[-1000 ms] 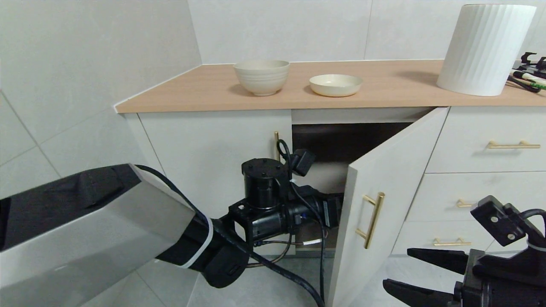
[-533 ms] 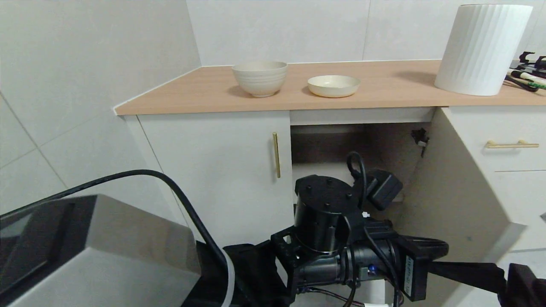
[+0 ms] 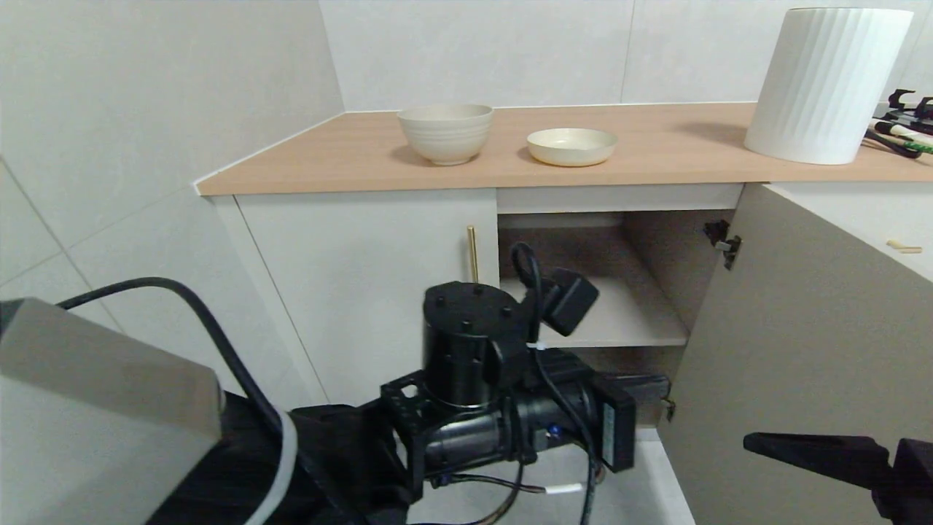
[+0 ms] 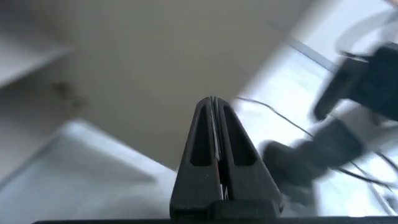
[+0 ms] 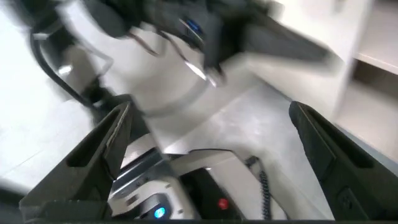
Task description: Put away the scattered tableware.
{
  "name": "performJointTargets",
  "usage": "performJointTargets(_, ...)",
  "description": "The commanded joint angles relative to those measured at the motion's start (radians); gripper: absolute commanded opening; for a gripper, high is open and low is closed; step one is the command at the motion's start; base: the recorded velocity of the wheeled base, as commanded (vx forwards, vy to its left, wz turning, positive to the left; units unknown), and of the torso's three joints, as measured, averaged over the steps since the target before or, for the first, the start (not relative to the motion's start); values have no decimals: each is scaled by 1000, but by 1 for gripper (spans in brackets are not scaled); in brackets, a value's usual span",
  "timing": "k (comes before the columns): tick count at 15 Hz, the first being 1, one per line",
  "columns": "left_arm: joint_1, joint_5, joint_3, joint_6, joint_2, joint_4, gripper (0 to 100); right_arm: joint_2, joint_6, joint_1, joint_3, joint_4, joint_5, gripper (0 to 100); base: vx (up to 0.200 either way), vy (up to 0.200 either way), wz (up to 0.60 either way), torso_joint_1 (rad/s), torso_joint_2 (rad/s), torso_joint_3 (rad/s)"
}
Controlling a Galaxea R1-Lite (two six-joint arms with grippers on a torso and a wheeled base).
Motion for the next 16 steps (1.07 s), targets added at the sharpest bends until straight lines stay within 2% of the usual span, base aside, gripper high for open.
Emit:
performJointTargets(1,145,22,132,5,-160,-5,0,116,20,-48,-52,-4,-46,100,0,0,0,0,0,0)
performJointTargets(2,207,22,180,30,-223,3,0,157,42,-77,-93,-5,-49,100,0,0,0,0,0,0)
performJointTargets(4,343,21,269,122,-331,7,0,243,51,-106,-187,9,-54,100,0,0,0,0,0,0)
performJointTargets(5,391,21,302,151,-377,24,0,281,49,-116,-233,13,-68,100,0,0,0,0,0,0)
performJointTargets(6,406,21,315,157,-400,35,0,289,49,-116,-245,15,-68,100,0,0,0,0,0,0)
performJointTargets(7,454,21,338,159,-460,75,0,309,49,-110,-277,13,-68,100,0,0,0,0,0,0)
performJointTargets(10,546,22,329,157,-541,161,0,335,48,-113,-378,58,-69,100,0,0,0,0,0,0)
performJointTargets(12,573,17,324,156,-572,173,0,410,45,-114,-487,144,-71,100,0,0,0,0,0,0)
performJointTargets(16,602,17,306,156,-573,190,0,602,43,-131,-639,153,-95,100,0,0,0,0,0,0)
